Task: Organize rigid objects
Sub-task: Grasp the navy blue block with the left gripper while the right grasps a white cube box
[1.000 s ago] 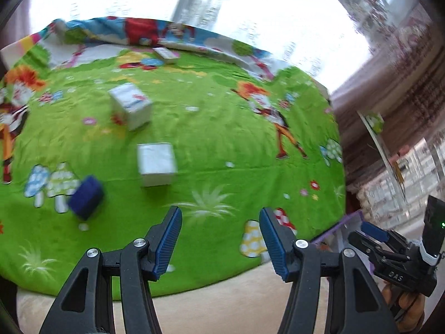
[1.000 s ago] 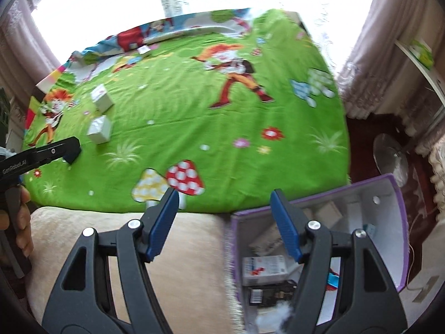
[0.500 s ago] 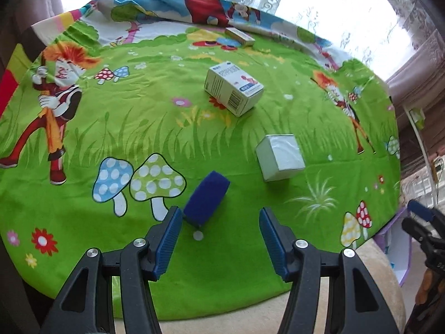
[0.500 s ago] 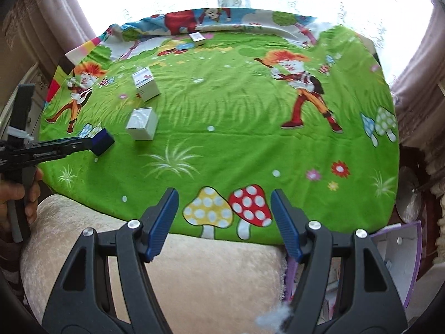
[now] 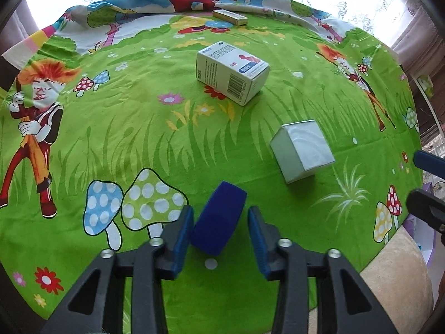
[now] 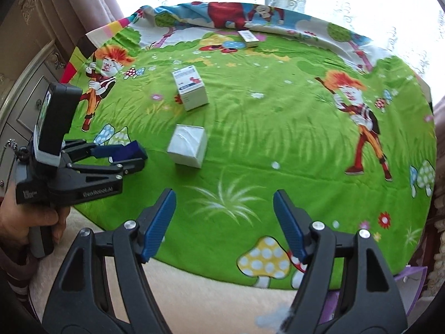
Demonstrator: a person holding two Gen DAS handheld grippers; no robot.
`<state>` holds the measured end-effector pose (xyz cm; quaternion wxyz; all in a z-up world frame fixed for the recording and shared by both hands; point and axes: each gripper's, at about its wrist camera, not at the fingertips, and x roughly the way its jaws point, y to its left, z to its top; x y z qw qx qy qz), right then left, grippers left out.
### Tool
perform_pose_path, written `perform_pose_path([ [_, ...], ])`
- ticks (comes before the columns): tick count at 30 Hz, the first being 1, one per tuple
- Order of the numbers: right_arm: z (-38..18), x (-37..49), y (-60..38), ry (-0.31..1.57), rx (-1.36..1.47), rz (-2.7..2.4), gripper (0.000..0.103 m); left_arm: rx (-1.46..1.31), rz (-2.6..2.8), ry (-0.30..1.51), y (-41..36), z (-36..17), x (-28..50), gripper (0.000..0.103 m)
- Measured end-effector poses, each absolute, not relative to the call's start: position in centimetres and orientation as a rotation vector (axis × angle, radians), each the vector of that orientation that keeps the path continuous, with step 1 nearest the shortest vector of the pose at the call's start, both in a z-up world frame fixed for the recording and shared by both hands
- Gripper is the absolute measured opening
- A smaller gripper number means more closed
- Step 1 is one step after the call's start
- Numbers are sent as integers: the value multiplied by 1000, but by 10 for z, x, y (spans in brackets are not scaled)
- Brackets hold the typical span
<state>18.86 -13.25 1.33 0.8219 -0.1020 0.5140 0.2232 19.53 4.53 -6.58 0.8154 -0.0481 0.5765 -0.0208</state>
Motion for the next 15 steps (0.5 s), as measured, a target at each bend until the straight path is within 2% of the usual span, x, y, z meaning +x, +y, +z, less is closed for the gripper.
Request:
perform_pose_path([
  [6,-5,204,-96,1124,-235,493,76,-131,-59,1221,53,-65,195,34],
  [15,-31,224,-64,1142,-217,462,76,-215,9,1162,72,-54,189,33],
])
